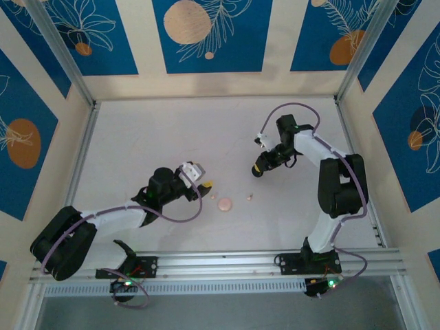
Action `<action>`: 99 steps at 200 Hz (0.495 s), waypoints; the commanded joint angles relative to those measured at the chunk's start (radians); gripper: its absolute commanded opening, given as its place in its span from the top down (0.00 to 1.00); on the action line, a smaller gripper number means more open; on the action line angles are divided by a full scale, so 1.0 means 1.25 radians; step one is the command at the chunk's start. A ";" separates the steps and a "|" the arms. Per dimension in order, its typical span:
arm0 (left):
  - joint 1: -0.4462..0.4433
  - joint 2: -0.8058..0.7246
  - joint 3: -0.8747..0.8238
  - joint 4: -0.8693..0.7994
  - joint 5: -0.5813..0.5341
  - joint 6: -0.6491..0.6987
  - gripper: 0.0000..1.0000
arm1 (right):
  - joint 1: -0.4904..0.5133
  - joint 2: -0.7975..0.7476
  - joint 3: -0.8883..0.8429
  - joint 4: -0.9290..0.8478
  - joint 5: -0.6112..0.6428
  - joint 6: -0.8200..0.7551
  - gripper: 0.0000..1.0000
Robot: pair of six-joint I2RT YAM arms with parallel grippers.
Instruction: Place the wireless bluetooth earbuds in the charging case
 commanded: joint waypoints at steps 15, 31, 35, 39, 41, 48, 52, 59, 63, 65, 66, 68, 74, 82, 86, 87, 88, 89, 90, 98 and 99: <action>-0.005 -0.007 0.020 -0.009 -0.007 0.013 0.30 | -0.008 0.033 0.038 -0.051 0.003 0.003 0.81; -0.006 -0.007 0.020 -0.008 -0.006 0.013 0.29 | -0.008 0.046 0.044 -0.059 0.008 0.003 0.81; -0.006 -0.007 0.021 -0.009 -0.005 0.013 0.29 | -0.008 0.048 0.045 -0.059 0.010 0.003 0.81; -0.006 -0.007 0.021 -0.009 -0.004 0.013 0.29 | -0.009 0.051 0.044 -0.060 0.011 0.004 0.81; -0.006 -0.007 0.021 -0.009 -0.004 0.012 0.30 | -0.009 0.053 0.044 -0.061 0.012 0.003 0.81; -0.006 -0.006 0.021 -0.009 -0.002 0.013 0.30 | -0.008 0.056 0.046 -0.063 0.013 0.003 0.81; -0.006 -0.006 0.021 -0.009 -0.002 0.013 0.29 | -0.008 0.059 0.046 -0.064 0.015 0.003 0.81; -0.005 -0.007 0.022 -0.009 -0.001 0.013 0.30 | -0.008 0.064 0.047 -0.067 0.018 0.003 0.81; -0.005 -0.004 0.022 -0.009 0.000 0.013 0.29 | -0.008 0.065 0.049 -0.068 0.019 0.003 0.81; -0.006 -0.004 0.022 -0.009 0.000 0.013 0.29 | -0.008 0.066 0.049 -0.068 0.020 0.003 0.81; -0.006 -0.004 0.022 -0.009 0.000 0.013 0.29 | -0.008 0.067 0.048 -0.068 0.020 0.003 0.81; -0.006 -0.005 0.022 -0.009 0.001 0.013 0.29 | -0.008 0.067 0.049 -0.069 0.020 0.003 0.81; -0.006 -0.003 0.022 -0.009 0.002 0.012 0.29 | -0.008 0.070 0.049 -0.071 0.020 0.003 0.81; -0.005 -0.004 0.022 -0.009 0.003 0.011 0.29 | -0.009 0.074 0.051 -0.073 0.020 0.003 0.81; -0.005 -0.004 0.022 -0.008 0.003 0.012 0.30 | -0.008 0.076 0.051 -0.074 0.020 0.003 0.81; -0.006 -0.003 0.022 -0.008 0.003 0.012 0.30 | -0.008 0.076 0.051 -0.074 0.020 0.002 0.80; -0.006 -0.003 0.022 -0.008 0.003 0.012 0.29 | -0.008 0.076 0.051 -0.075 0.020 0.003 0.81; -0.006 -0.003 0.022 -0.008 0.003 0.012 0.29 | -0.008 0.077 0.051 -0.075 0.020 0.002 0.80; -0.005 -0.003 0.022 -0.008 0.003 0.011 0.29 | -0.008 0.077 0.052 -0.075 0.020 0.002 0.81; -0.005 -0.004 0.022 -0.009 0.003 0.010 0.29 | -0.008 0.080 0.053 -0.077 0.020 0.000 0.80; -0.006 -0.004 0.022 -0.009 0.003 0.010 0.29 | -0.008 0.080 0.054 -0.077 0.020 0.001 0.80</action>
